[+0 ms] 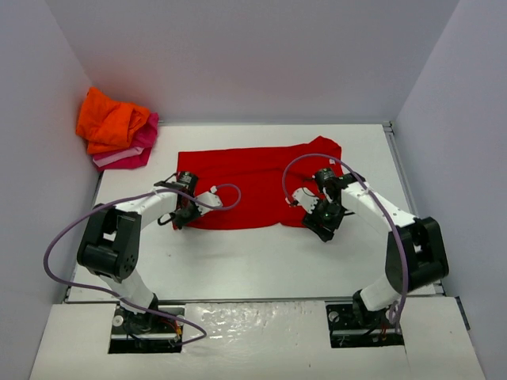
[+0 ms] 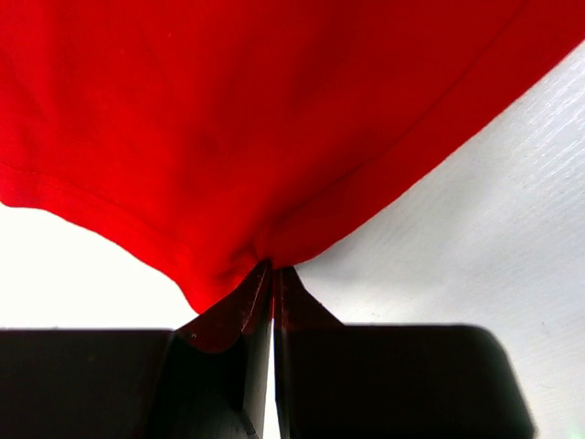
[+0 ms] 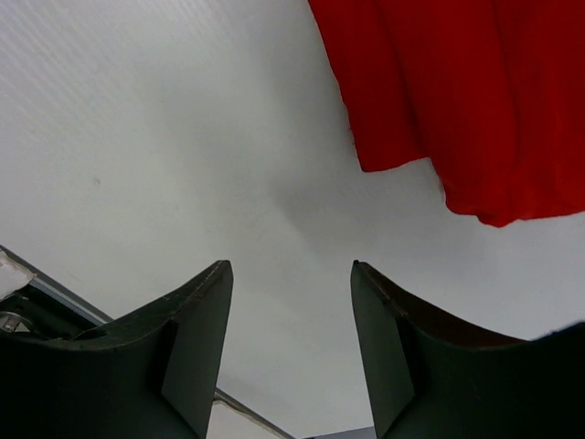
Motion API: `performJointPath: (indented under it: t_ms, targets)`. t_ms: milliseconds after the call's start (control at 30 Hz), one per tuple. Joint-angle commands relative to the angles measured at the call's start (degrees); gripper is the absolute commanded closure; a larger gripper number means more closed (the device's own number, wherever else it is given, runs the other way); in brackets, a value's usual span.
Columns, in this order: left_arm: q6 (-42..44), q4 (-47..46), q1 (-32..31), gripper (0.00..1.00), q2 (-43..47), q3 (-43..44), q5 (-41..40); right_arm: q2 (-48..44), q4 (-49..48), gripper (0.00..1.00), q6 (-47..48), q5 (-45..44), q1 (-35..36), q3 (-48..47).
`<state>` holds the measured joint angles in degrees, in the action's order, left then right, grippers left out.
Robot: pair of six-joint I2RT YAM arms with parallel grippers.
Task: Fold and stack the t-shirts
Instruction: Grap the side of the flattened tshirt closest away from the robot with both arms
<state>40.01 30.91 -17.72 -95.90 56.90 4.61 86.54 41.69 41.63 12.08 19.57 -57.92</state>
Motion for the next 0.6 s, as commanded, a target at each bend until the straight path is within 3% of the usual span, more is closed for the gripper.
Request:
performJointPath:
  t_ms: [0,567]
  targets:
    - [-1.87,-0.67,-1.03,1.0,-0.22,1.69,1.63,6.08,-2.21,0.49,-1.06,-2.24,1.76,-3.02]
    - [-1.17,-0.87,-1.35,1.0,0.38,0.03,0.49,13.47,-9.38,0.53,-3.59,-6.97,3.13,-4.85]
